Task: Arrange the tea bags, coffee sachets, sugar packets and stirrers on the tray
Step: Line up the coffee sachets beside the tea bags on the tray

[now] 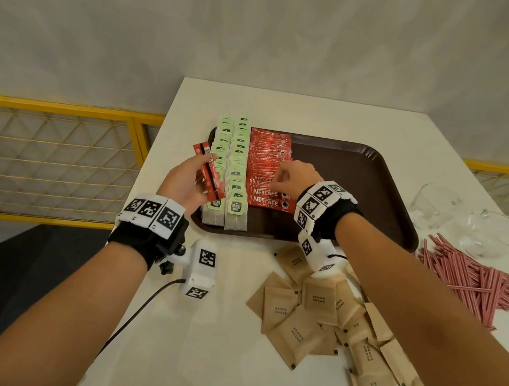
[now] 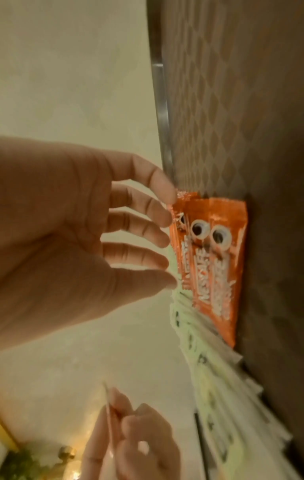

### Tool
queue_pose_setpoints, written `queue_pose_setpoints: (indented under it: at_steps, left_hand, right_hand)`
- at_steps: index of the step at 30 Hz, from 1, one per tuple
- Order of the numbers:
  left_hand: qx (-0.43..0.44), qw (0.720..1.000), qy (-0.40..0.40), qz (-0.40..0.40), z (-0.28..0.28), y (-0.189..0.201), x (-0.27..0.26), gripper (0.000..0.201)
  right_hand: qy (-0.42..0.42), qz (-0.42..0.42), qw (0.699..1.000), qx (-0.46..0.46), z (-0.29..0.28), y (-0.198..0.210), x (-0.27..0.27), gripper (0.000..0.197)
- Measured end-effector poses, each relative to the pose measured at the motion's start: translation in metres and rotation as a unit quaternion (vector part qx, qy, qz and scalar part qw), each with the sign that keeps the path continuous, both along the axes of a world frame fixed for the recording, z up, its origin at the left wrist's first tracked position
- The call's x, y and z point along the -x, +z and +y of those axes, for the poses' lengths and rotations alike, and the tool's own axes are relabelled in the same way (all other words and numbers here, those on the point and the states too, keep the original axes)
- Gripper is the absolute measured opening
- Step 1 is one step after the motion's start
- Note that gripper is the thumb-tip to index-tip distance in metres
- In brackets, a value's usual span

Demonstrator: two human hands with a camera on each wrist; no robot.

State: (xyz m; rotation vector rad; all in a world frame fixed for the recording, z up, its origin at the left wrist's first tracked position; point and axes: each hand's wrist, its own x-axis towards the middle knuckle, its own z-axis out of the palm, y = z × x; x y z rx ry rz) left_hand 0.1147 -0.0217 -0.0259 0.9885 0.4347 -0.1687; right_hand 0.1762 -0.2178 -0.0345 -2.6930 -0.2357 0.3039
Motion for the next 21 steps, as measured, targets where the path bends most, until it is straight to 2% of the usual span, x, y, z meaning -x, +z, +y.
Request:
queue_pose_setpoints:
  at_steps: [2,5,9,11,13,15,16,17,19,21]
  left_hand:
    - [-0.025,0.999,-0.018,-0.017,0.0,-0.002,-0.001,0.006]
    - [-0.07,0.996,-0.049,-0.029,-0.001,-0.004,-0.001,0.005]
    - [-0.085,0.993,-0.072,-0.041,-0.006,-0.004,0.001,0.013]
    - [-0.071,0.994,-0.061,-0.051,-0.005,-0.004,0.002,0.018]
    - [-0.043,0.997,-0.041,-0.057,-0.003,-0.001,0.004,0.02]
    - [-0.017,0.997,-0.028,-0.063,-0.003,0.001,0.006,0.015]
    - [-0.016,0.997,-0.028,-0.07,-0.004,0.001,0.006,0.009]
    - [-0.022,0.996,-0.029,-0.077,-0.005,0.001,0.008,0.003]
    - [-0.055,0.994,-0.035,-0.093,-0.006,-0.001,0.009,0.01]
    - [-0.09,0.989,-0.046,-0.108,-0.006,-0.001,0.011,0.017]
  right_hand:
    - [0.004,0.003,0.995,-0.098,0.003,0.006,0.007,0.027]
    - [0.038,0.094,0.964,-0.244,0.013,0.021,0.019,0.025]
    - [0.072,0.14,0.939,-0.305,0.026,0.031,0.024,0.011]
    - [0.067,0.099,0.946,-0.301,0.029,0.034,0.025,0.014]
    - [0.081,-0.021,0.973,-0.216,0.029,0.033,0.025,0.016]
    - [0.117,-0.123,0.976,-0.136,0.03,0.03,0.026,0.011]
    - [0.137,-0.141,0.974,-0.116,0.03,0.028,0.027,0.009]
    - [0.155,-0.143,0.971,-0.109,0.03,0.026,0.028,0.011]
    - [0.169,-0.111,0.97,-0.136,0.027,0.024,0.028,0.018]
    - [0.144,-0.053,0.968,-0.201,0.022,0.025,0.028,0.022]
